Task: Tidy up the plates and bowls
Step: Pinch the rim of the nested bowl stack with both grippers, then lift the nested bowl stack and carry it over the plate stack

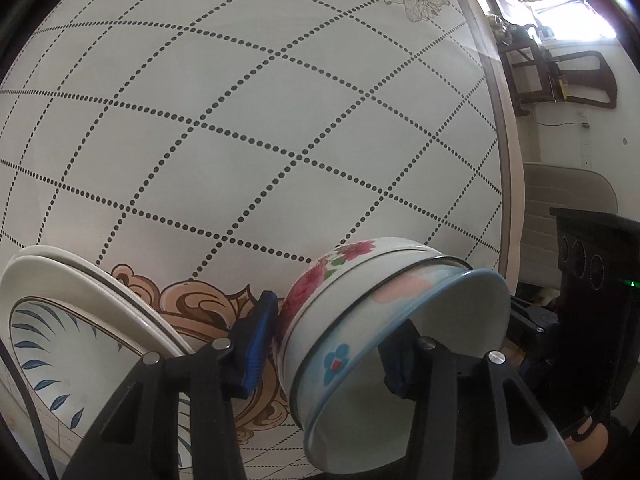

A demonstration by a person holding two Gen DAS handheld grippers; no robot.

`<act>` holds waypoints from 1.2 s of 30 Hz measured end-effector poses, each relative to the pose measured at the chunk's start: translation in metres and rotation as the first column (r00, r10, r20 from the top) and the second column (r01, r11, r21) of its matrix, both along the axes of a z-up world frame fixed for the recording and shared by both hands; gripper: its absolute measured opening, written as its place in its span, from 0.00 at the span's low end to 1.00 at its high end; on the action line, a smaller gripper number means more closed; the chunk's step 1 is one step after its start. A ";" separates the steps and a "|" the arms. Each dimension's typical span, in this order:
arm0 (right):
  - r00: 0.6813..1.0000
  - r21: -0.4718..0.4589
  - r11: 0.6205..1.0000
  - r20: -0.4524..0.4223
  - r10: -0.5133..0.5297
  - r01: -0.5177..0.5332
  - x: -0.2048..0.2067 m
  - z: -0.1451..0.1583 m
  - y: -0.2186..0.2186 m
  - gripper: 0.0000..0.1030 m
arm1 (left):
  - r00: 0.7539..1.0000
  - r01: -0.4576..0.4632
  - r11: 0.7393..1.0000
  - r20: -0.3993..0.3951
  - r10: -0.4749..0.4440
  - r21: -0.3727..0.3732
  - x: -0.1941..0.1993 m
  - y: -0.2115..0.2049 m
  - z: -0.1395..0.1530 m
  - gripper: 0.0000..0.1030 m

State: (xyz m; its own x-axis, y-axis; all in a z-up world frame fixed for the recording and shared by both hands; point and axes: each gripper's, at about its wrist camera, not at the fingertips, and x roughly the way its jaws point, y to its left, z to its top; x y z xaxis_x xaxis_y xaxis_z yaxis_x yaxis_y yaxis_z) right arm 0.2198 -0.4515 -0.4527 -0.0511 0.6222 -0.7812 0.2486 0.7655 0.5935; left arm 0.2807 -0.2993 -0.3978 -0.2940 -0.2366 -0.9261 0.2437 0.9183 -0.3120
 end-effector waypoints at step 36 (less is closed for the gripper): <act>1.000 0.038 0.999 0.013 -0.014 0.013 0.015 0.012 0.013 0.61 | 0.988 -0.134 0.990 0.071 0.137 -0.043 -0.003 0.031 0.021 0.45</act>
State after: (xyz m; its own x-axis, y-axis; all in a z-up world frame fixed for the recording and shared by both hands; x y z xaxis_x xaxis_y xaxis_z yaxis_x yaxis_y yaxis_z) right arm 0.2345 -0.4384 -0.4409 -0.0322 0.6518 -0.7577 0.2508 0.7391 0.6252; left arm 0.2778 -0.2685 -0.3770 -0.1884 -0.3055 -0.9334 0.1412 0.9321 -0.3335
